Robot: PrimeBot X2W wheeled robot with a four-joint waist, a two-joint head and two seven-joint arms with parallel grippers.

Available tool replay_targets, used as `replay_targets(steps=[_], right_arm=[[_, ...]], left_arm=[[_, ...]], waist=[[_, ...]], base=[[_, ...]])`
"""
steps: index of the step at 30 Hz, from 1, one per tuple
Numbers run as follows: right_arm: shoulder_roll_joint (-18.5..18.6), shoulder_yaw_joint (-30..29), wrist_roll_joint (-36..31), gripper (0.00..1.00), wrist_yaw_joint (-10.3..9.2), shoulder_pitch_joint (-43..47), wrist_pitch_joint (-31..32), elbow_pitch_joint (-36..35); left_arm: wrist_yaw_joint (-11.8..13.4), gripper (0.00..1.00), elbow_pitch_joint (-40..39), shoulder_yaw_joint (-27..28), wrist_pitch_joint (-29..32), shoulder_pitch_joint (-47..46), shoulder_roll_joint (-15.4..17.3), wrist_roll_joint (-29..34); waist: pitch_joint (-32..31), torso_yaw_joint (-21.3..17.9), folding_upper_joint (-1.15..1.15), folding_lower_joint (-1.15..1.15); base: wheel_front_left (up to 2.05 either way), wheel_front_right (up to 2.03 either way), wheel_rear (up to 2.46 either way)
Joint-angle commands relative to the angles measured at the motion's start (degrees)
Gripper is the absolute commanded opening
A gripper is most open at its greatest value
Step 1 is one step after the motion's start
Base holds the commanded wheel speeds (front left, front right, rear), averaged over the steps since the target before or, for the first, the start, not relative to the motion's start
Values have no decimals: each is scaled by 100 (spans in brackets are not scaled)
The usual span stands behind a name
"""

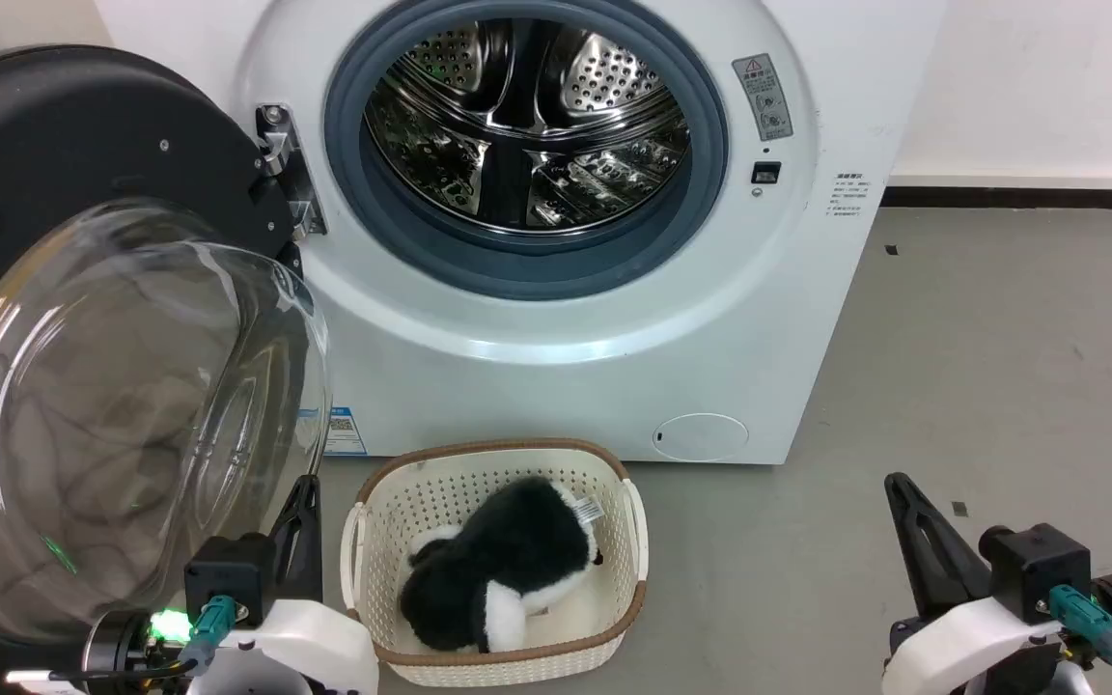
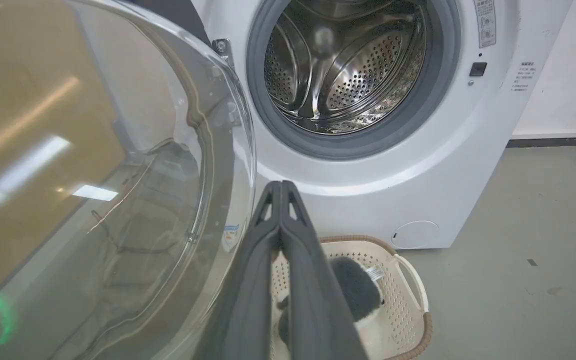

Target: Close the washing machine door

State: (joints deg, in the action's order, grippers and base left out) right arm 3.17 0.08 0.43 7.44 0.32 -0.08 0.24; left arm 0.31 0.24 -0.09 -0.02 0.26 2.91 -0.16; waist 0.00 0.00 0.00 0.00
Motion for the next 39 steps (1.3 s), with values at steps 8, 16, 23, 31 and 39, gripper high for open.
replay_targets(steps=[8,16,23,31,39], right_arm=[[-29,-8,-43,0,5,-32,8,-24],[-29,-8,-43,0,5,-32,8,-24],[-29,-8,-43,0,5,-32,8,-24],[-1,-9,61,100,0,1,-47,5],[-3,5,170,100,0,1,-143,-33]], left_arm=[[-31,0,-24,9,2,-26,-3,16],[-31,0,-24,9,2,-26,-3,16],[-31,0,-24,9,2,-26,-3,16],[56,100,-2,-20,-46,-3,0,-15],[189,97,-68,-75,-142,-21,16,22]], waist=[[0,0,0,0],[0,0,0,0],[0,0,0,0],[5,1,0,0],[21,15,0,0]], base=[[0,0,0],[0,0,0],[0,0,0],[0,0,0],[0,0,0]])
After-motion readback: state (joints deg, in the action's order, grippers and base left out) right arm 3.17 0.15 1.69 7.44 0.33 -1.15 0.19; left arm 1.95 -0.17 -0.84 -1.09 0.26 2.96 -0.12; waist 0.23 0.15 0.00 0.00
